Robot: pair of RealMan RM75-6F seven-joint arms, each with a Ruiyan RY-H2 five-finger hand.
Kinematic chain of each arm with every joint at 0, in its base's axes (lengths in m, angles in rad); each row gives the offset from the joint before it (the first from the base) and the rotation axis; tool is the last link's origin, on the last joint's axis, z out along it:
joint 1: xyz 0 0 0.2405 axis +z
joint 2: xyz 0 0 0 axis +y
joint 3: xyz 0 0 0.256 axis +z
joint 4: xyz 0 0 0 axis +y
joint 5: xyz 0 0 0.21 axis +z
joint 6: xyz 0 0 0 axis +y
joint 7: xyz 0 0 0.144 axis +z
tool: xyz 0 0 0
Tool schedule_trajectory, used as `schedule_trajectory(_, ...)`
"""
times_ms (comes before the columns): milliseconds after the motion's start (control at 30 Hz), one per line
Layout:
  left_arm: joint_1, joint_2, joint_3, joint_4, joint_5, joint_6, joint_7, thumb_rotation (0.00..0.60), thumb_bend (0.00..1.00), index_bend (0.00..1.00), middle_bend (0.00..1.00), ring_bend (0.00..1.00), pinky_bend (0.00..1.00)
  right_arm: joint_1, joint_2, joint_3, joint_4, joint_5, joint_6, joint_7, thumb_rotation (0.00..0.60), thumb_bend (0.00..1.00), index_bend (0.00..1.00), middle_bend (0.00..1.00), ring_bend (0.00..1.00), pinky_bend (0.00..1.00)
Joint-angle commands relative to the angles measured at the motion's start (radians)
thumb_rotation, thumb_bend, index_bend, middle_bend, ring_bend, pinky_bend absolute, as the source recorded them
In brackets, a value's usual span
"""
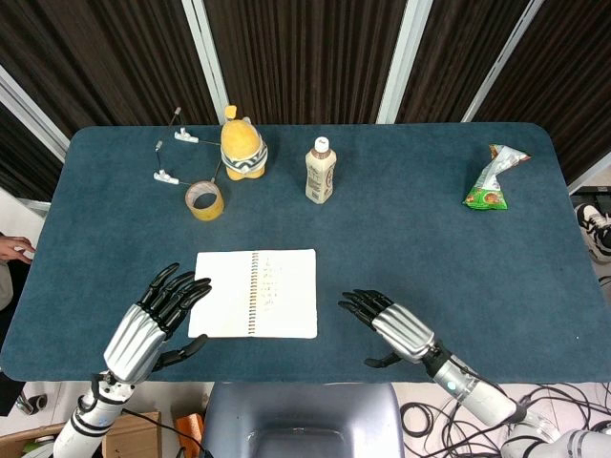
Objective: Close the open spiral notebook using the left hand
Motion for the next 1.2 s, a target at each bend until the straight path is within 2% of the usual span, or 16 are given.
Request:
schedule_trajectory(33,0.000,0.000,0.002,0.000,-0.010,-0.003,0.003,0.600,0.26,0.13,0.18,0.13,0.10,0.001,0.002,-0.005,0.001,0.005,0.004,0.000,0.600,0.03,0.05,0.03,0.00,0.11)
schedule_trajectory(167,0.010,0.005,0.007,0.011,-0.047,-0.014,0.012,0.600,0.26,0.13,0.18,0.14,0.10,-0.014,0.025,-0.018,-0.008,0.000,0.044,-0.008,0.600,0.03,0.05,0.03,0.00,0.11)
schedule_trajectory(300,0.039,0.020,0.024,0.040,-0.133,-0.055,0.056,0.600,0.26,0.13,0.18,0.14,0.10,-0.082,0.105,-0.042,-0.032,-0.014,0.167,-0.022,0.600,0.03,0.05,0.04,0.00,0.12)
schedule_trajectory(433,0.058,0.010,0.053,0.082,-0.229,-0.133,0.088,0.600,0.26,0.14,0.18,0.14,0.10,-0.182,0.187,-0.074,-0.030,-0.027,0.335,0.017,0.600,0.03,0.09,0.06,0.02,0.14)
schedule_trajectory(633,0.023,-0.051,0.080,0.129,-0.324,-0.306,0.167,0.600,0.28,0.14,0.18,0.14,0.10,-0.256,0.257,-0.071,-0.042,-0.018,0.457,0.020,0.600,0.03,0.09,0.06,0.02,0.14)
schedule_trajectory(833,-0.017,-0.118,0.062,0.153,-0.420,-0.421,0.291,0.600,0.29,0.10,0.16,0.12,0.10,-0.253,0.265,-0.051,-0.052,-0.009,0.452,0.021,0.600,0.03,0.08,0.06,0.02,0.14)
schedule_trajectory(1200,-0.049,-0.192,0.020,0.194,-0.568,-0.488,0.380,0.600,0.29,0.07,0.14,0.10,0.10,-0.226,0.223,-0.038,-0.035,0.000,0.380,0.003,0.600,0.03,0.08,0.06,0.02,0.14)
